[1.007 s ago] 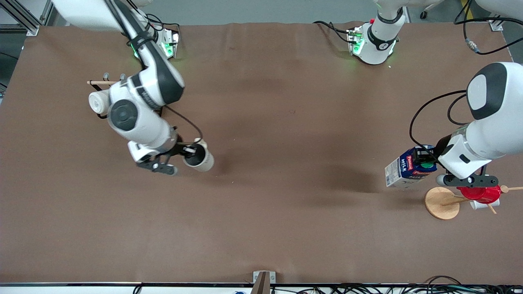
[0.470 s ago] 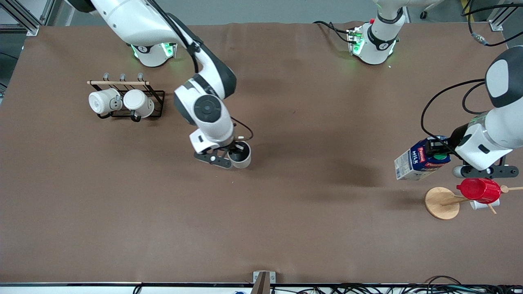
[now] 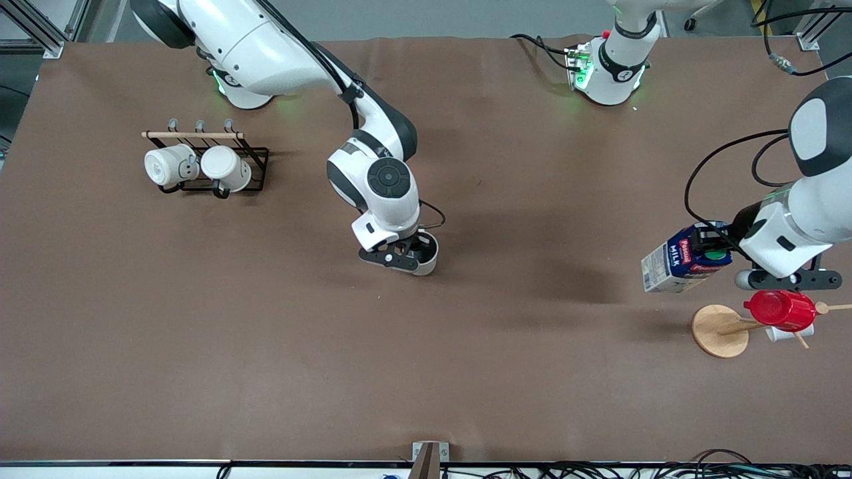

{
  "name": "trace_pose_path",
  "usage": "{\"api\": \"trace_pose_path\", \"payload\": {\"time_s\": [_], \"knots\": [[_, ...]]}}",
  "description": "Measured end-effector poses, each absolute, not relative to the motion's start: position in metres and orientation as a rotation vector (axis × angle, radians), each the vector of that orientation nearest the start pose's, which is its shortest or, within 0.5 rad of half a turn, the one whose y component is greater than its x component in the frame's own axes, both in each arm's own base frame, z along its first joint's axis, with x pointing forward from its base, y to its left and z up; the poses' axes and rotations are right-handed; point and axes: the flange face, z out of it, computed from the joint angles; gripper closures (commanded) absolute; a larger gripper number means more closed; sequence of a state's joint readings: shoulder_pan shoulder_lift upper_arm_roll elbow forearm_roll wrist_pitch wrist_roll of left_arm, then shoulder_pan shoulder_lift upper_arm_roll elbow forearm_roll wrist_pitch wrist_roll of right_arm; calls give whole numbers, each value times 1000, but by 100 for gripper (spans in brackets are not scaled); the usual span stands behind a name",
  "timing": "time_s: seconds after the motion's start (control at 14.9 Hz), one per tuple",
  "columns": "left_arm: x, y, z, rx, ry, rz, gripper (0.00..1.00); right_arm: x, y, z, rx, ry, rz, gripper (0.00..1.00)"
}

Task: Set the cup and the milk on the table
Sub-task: 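Carry the grey mug toward the table middle with the right gripper, then release the mug and raise the right gripper while the left gripper carries the carton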

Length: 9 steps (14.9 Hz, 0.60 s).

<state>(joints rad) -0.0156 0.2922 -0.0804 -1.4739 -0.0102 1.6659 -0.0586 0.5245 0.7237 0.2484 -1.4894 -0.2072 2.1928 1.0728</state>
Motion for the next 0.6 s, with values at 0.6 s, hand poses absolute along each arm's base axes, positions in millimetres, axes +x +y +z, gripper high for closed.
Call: {"api": "trace_pose_path", "payload": {"time_s": [0.6], "knots": [[630, -146, 467, -3172, 225, 269, 61, 576, 437, 301, -3094, 485, -81, 0]]}}
